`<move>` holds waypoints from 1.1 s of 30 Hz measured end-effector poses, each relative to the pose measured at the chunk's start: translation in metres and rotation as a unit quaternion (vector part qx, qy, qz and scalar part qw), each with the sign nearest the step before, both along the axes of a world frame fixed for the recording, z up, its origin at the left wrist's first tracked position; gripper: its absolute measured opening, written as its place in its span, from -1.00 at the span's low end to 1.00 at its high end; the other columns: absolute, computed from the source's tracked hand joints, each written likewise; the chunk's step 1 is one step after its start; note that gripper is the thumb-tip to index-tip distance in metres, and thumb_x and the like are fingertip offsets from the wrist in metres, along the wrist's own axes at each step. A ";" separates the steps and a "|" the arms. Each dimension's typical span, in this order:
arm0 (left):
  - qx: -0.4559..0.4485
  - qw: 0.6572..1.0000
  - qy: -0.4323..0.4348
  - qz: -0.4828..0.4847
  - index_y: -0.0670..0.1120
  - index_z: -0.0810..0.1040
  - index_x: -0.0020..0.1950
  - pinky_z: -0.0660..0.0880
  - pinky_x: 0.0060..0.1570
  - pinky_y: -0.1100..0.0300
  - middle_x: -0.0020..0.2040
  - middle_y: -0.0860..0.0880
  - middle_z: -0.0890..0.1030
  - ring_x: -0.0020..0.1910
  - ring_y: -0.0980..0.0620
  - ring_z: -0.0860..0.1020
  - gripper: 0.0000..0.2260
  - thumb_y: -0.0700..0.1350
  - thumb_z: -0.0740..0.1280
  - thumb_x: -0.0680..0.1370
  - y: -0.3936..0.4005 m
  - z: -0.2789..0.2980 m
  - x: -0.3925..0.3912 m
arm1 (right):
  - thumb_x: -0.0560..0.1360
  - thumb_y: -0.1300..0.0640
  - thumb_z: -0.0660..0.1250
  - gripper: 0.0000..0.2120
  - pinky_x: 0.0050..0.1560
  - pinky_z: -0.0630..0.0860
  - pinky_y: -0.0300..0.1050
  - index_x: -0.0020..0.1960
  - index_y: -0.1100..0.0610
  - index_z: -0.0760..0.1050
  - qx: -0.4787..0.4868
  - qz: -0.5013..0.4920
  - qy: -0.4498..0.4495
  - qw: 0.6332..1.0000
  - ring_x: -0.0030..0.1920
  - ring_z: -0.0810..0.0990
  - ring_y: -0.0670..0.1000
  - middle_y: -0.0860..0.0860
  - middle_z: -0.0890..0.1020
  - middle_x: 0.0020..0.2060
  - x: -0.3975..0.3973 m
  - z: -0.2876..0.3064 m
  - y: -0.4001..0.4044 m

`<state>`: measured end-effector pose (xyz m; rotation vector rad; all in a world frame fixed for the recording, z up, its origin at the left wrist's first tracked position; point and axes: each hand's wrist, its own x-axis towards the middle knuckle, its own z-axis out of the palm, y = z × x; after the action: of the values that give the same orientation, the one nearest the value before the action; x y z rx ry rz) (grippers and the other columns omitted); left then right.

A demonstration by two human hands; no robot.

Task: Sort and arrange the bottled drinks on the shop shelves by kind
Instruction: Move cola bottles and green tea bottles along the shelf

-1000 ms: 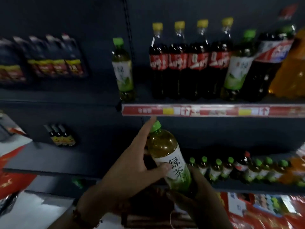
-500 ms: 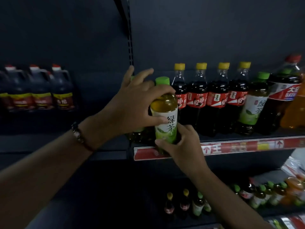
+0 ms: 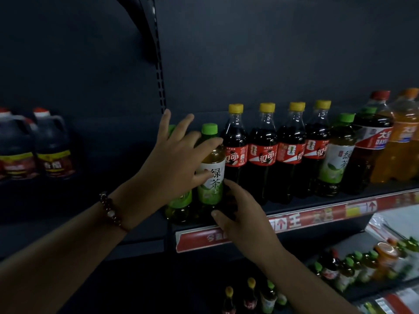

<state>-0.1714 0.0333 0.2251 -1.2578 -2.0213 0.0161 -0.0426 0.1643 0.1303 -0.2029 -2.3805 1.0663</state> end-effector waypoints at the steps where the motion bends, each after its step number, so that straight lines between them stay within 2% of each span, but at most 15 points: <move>1: 0.006 1.000 0.000 0.000 0.02 0.37 0.46 -0.04 0.41 -0.44 0.16 -0.16 0.61 0.46 -0.28 0.29 -0.36 0.23 0.31 0.42 0.000 -0.003 -0.001 | 0.48 0.01 0.40 -0.37 0.21 0.50 -0.15 0.46 -0.19 0.20 0.022 0.000 -0.003 1.000 0.19 0.45 -0.23 -0.22 0.43 0.25 0.004 0.007 0.002; 4: 0.021 1.000 0.004 0.013 0.02 0.32 0.50 -0.04 0.40 -0.44 0.26 -0.17 0.56 0.48 -0.28 0.25 -0.33 0.19 0.35 0.44 0.002 -0.011 0.001 | 0.49 0.02 0.39 -0.40 0.22 0.37 -0.29 0.44 -0.18 0.22 0.113 -0.043 0.013 0.993 0.15 0.35 -0.29 -0.29 0.35 0.20 0.010 0.047 0.011; 7: 0.035 0.999 0.009 0.026 0.00 0.23 0.55 -0.04 0.40 -0.44 0.38 -0.19 0.47 0.52 -0.29 0.16 -0.31 0.18 0.31 0.47 0.002 -0.021 0.004 | 0.51 -0.02 0.34 -0.45 0.14 0.22 -0.41 0.45 -0.10 0.25 0.233 -0.081 0.051 0.968 0.19 0.34 -0.23 -0.19 0.36 0.28 0.003 0.097 0.024; 10: 0.060 0.998 0.007 0.035 -0.05 0.15 0.58 0.01 0.40 -0.43 0.48 -0.24 0.33 0.54 -0.31 0.11 -0.27 0.17 0.30 0.48 0.005 -0.036 0.007 | 0.50 -0.02 0.33 -0.49 0.18 0.31 -0.27 0.42 0.00 0.33 0.342 -0.085 0.080 0.933 0.25 0.43 -0.06 -0.04 0.44 0.29 -0.022 0.136 0.040; 12: 0.073 0.996 -0.001 0.041 -0.06 0.12 0.59 0.01 0.40 -0.42 0.55 -0.25 0.20 0.54 -0.33 0.09 -0.23 0.18 0.32 0.47 0.007 -0.047 0.011 | 0.50 -0.04 0.31 -0.47 0.28 0.35 -0.09 0.43 0.03 0.32 0.409 -0.084 0.050 0.907 0.29 0.43 0.03 0.00 0.45 0.28 -0.040 0.147 0.053; 14: 0.082 0.996 -0.003 0.044 -0.08 0.11 0.59 0.01 0.40 -0.42 0.58 -0.23 0.12 0.54 -0.32 0.09 -0.21 0.17 0.33 0.47 0.009 -0.053 0.014 | 0.52 -0.07 0.27 -0.45 0.35 0.28 0.03 0.46 0.04 0.28 0.458 -0.081 -0.005 0.885 0.31 0.42 0.08 0.03 0.46 0.29 -0.055 0.153 0.064; 19: 0.091 0.995 0.005 0.045 -0.10 0.11 0.59 0.02 0.38 -0.44 0.58 -0.19 0.15 0.54 -0.30 0.12 -0.22 0.14 0.33 0.47 0.010 -0.056 0.014 | 0.61 -0.08 0.13 -0.59 0.29 0.33 0.04 0.40 0.06 0.34 0.442 -0.050 -0.043 0.895 0.20 0.51 0.08 0.07 0.56 0.18 -0.066 0.165 0.073; 24: 0.089 0.994 0.005 0.060 -0.10 0.11 0.59 0.01 0.39 -0.44 0.58 -0.19 0.15 0.54 -0.30 0.12 -0.25 0.13 0.30 0.49 0.010 -0.058 0.013 | 0.59 -0.05 0.21 -0.69 0.07 0.39 -0.09 0.29 0.02 0.42 0.379 -0.025 -0.059 0.923 0.06 0.51 0.01 0.00 0.55 0.10 -0.050 0.173 0.073; 30: 0.079 0.993 -0.034 0.081 -0.12 0.13 0.58 -0.01 0.40 -0.43 0.58 -0.18 0.16 0.54 -0.29 0.12 -0.24 0.10 0.34 0.48 0.013 -0.060 0.022 | 0.57 -0.01 0.28 -0.73 0.10 0.32 -0.15 0.25 0.00 0.48 0.387 -0.002 0.013 0.922 -0.01 0.49 -0.09 -0.13 0.55 -0.02 -0.002 0.170 0.077; 32: 0.088 0.991 -0.053 0.082 -0.11 0.12 0.58 -0.05 0.42 -0.41 0.58 -0.18 0.14 0.55 -0.28 0.07 -0.26 0.11 0.32 0.50 0.014 -0.060 0.030 | 0.57 0.00 0.28 -0.73 0.11 0.35 -0.20 0.25 -0.04 0.47 0.355 0.006 0.042 0.934 0.05 0.49 -0.11 -0.17 0.53 0.01 0.016 0.169 0.080; 33: 0.102 0.990 -0.067 0.066 -0.09 0.11 0.58 -0.07 0.45 -0.37 0.59 -0.16 0.13 0.57 -0.25 0.03 -0.29 0.13 0.28 0.52 0.014 -0.062 0.037 | 0.57 0.00 0.28 -0.73 0.11 0.35 -0.29 0.26 -0.07 0.47 0.324 0.010 0.052 0.944 0.08 0.48 -0.15 -0.19 0.52 0.05 0.026 0.169 0.081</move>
<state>-0.1340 0.0473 0.1634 -1.0192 -2.1577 -0.2116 -0.0168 0.2456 0.2992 0.1131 -2.4938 0.2460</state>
